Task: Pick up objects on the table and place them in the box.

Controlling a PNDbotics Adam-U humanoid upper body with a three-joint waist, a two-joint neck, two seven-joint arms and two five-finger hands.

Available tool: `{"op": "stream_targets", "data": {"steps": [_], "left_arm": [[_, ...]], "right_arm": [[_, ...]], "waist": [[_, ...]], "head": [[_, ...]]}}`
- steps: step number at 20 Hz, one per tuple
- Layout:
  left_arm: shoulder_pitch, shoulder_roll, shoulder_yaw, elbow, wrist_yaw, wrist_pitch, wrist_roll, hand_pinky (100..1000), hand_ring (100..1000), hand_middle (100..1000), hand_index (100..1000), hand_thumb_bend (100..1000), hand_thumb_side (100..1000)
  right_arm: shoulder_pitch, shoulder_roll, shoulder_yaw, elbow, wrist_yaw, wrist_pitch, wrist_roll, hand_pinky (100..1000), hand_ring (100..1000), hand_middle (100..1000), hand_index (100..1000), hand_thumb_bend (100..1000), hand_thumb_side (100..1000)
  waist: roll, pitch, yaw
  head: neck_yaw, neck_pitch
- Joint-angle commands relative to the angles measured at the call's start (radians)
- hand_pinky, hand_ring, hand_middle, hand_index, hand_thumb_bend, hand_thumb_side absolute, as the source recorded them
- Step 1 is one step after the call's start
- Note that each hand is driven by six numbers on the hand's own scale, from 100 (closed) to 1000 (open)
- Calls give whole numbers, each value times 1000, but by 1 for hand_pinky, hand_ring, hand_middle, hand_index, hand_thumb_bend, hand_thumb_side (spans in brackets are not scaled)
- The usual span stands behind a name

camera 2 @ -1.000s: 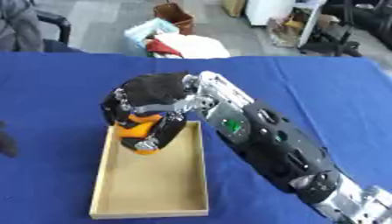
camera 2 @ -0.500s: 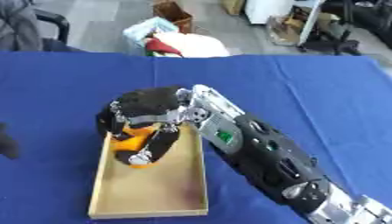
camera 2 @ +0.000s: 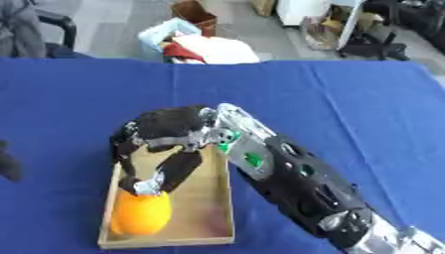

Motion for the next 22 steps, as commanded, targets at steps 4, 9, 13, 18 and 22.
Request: {"op": "stream_targets", "data": {"steps": [4, 9, 13, 18, 22], "left_arm": [[-8, 7, 1, -11, 1, -4, -1, 728, 606, 618, 845, 113, 1000], [-7, 7, 2, -10, 3, -3, -1, 729, 605, 618, 844, 114, 1000], [-5, 8, 4, -8, 1, -2, 0, 729, 605, 618, 844, 115, 1000], [-3, 10, 6, -5, -2, 0, 2, 729, 605, 617, 844, 117, 1000], [2, 8, 8, -1, -11, 1, 2, 729, 605, 617, 844, 119, 1000]], "right_arm": [[-15, -12, -14, -2, 24, -71, 59, 746, 744, 718, 660, 100, 918], [-33, -38, -35, -15, 36, -62, 36, 753, 751, 727, 706, 100, 841], [-48, -76, -61, -37, 41, -47, 14, 759, 757, 735, 742, 100, 778], [-45, -137, -97, -80, 34, -21, -12, 765, 766, 748, 792, 100, 716], [-25, -178, -127, -128, 11, 4, -30, 767, 770, 757, 829, 100, 655]], "waist": [[7, -16, -4], [6, -19, -6], [5, -20, -13], [2, -21, -28], [4, -19, -45]], "head": [[-1, -1], [0, 0], [2, 4], [12, 9], [26, 18]]}}
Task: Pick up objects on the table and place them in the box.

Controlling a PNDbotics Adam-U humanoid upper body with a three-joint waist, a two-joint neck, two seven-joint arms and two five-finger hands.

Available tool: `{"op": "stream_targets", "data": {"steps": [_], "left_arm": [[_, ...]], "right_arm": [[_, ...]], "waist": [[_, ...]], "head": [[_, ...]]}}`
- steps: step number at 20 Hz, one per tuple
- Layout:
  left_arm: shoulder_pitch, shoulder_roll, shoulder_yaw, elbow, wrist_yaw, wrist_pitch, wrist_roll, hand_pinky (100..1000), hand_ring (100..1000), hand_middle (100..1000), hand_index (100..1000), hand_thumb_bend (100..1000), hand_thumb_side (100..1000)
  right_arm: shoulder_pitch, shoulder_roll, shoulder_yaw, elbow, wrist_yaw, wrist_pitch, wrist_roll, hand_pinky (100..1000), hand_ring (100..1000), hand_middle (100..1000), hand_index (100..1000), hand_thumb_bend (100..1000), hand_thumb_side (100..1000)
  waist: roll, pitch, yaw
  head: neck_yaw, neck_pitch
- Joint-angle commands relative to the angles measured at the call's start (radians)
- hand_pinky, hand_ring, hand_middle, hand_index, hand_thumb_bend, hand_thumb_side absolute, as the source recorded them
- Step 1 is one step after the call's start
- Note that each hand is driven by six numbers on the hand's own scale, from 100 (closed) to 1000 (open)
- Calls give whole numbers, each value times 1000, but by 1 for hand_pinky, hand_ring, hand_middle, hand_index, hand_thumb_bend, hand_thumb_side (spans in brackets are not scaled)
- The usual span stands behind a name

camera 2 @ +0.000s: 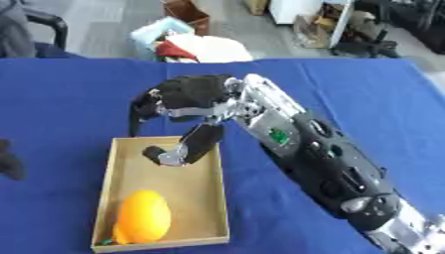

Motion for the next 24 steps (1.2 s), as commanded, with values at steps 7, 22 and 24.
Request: {"op": "stream_targets", "data": {"steps": [7, 22, 24], "left_arm": [[8, 2, 12, -1, -23, 1, 3, 730, 605, 617, 845, 121, 1000], [26, -10, 12, 13, -47, 2, -2, 732, 605, 617, 845, 126, 1000], [28, -10, 12, 15, -49, 3, -2, 732, 605, 616, 844, 127, 1000]], "right_arm": [[65, -98, -96, -130, -52, 56, -42, 767, 772, 765, 889, 100, 558], [121, -71, -194, -123, -35, 115, -130, 760, 766, 768, 959, 100, 414], [133, -69, -205, -126, -31, 118, -140, 760, 765, 767, 955, 100, 408]], "waist": [[11, -18, -23], [14, -21, -57], [13, -21, -60]], "head": [[56, 54], [101, 92], [102, 92]]}}
